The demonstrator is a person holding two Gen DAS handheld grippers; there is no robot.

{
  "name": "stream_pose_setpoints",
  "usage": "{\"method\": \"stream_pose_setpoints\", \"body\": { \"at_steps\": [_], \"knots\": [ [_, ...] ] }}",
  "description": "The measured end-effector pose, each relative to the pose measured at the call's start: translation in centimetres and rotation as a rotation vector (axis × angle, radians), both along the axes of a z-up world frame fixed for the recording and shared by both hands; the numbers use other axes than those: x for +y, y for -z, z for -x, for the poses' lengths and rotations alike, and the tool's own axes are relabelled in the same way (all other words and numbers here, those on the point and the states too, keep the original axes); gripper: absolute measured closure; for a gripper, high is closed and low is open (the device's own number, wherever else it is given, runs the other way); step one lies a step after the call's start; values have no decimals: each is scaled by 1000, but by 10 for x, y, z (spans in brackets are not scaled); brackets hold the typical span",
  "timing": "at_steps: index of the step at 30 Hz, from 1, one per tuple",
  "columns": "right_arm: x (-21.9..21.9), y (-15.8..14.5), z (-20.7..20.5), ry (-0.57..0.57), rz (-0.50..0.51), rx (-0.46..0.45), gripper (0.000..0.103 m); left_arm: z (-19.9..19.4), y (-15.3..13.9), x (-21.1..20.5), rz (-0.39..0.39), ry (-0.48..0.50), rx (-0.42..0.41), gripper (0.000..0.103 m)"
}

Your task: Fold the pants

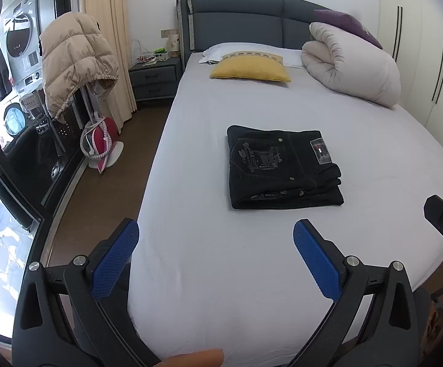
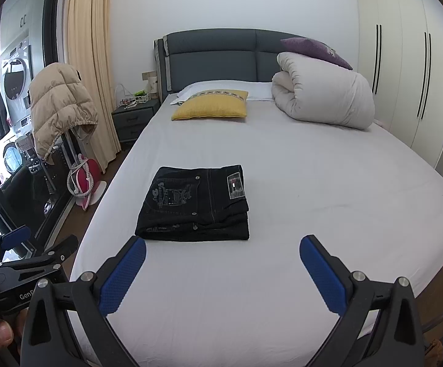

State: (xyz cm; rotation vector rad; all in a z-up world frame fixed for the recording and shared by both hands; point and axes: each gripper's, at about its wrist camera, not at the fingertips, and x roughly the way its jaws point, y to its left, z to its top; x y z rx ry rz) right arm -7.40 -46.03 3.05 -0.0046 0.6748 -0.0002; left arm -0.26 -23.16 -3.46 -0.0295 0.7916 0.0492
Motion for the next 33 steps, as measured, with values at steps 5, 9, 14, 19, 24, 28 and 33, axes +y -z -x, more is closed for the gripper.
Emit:
{"method": "stream_pose_setpoints", "body": {
  "at_steps": [5,9,14,19,24,28,33],
  "knots": [
    [1,1,-1,2,3,4,0,-1,2,0,2,-3,4,0],
    [1,1,-1,2,4,7,0,0,3,0,2,-3,7,0],
    [1,3,-3,2,4,13,0,-1,5,0,0,-5,9,0],
    [2,5,-3,1,5,19,0,0,4,0,2,-4,9,0],
    [2,5,-4,-1,6,22,0,-1,5,0,2,-3,10,0],
    [3,6,-3,0,7,24,0,0,6,0,0,-3,11,0],
    [3,6,-4,-1,7,25,0,0,6,0,0,-4,13,0]
  ]
}}
